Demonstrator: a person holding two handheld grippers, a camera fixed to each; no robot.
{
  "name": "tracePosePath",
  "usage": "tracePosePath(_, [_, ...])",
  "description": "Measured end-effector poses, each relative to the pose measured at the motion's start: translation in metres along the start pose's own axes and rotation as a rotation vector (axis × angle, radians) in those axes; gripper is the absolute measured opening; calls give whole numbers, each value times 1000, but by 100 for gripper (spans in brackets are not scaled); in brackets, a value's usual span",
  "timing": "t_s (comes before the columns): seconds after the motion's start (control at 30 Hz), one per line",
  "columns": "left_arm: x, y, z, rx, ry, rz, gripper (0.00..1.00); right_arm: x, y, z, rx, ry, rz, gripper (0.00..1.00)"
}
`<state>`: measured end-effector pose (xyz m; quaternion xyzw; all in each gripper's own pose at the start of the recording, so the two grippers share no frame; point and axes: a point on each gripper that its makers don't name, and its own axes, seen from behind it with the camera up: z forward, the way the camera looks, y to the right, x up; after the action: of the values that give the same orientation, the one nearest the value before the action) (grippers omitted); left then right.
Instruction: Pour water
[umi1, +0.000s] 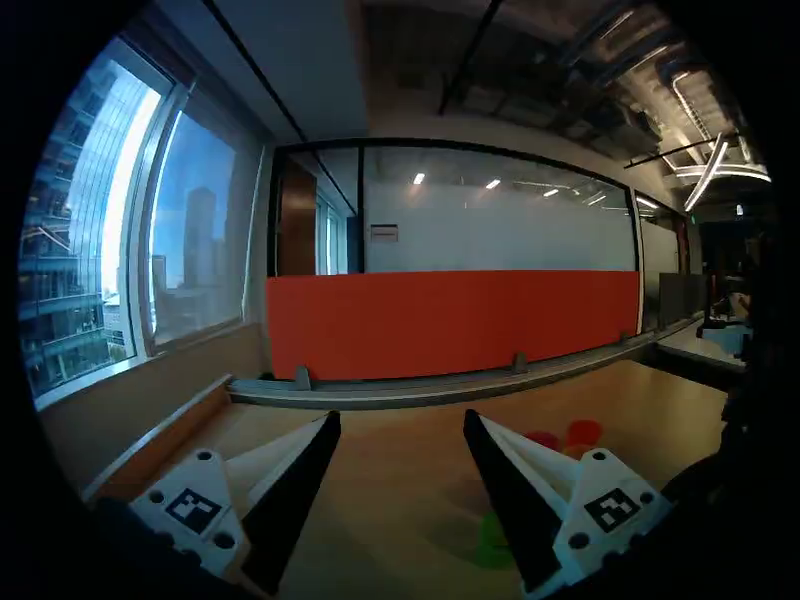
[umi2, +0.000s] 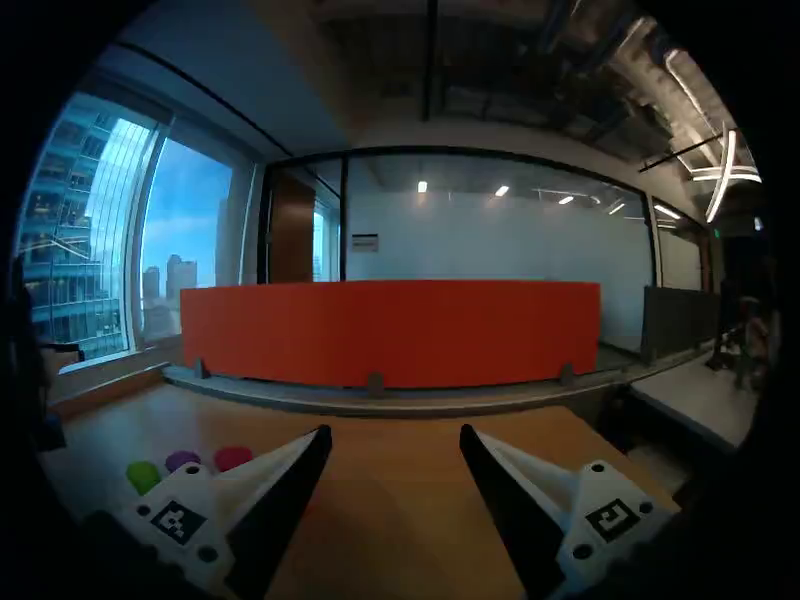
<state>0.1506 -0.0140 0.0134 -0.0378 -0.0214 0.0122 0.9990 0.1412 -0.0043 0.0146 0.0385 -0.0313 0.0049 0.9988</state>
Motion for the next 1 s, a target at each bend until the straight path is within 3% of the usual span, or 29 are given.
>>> tracePosePath(0.3, [47,-1,4,-19,18,22,91,37,-6,2,28,0,9,99])
tracePosePath(0.5, [52,5,3,-53,6,42,91,36,-13,2,67,-3,8,99])
tracePosePath(0.7, [50,23,2,-140,-12,15,91,42,-32,-1,162,2,14,99])
tracePosePath(1.0, [59,45,-4,-264,10,-11,91,46,-70,-8,360,6,16,99])
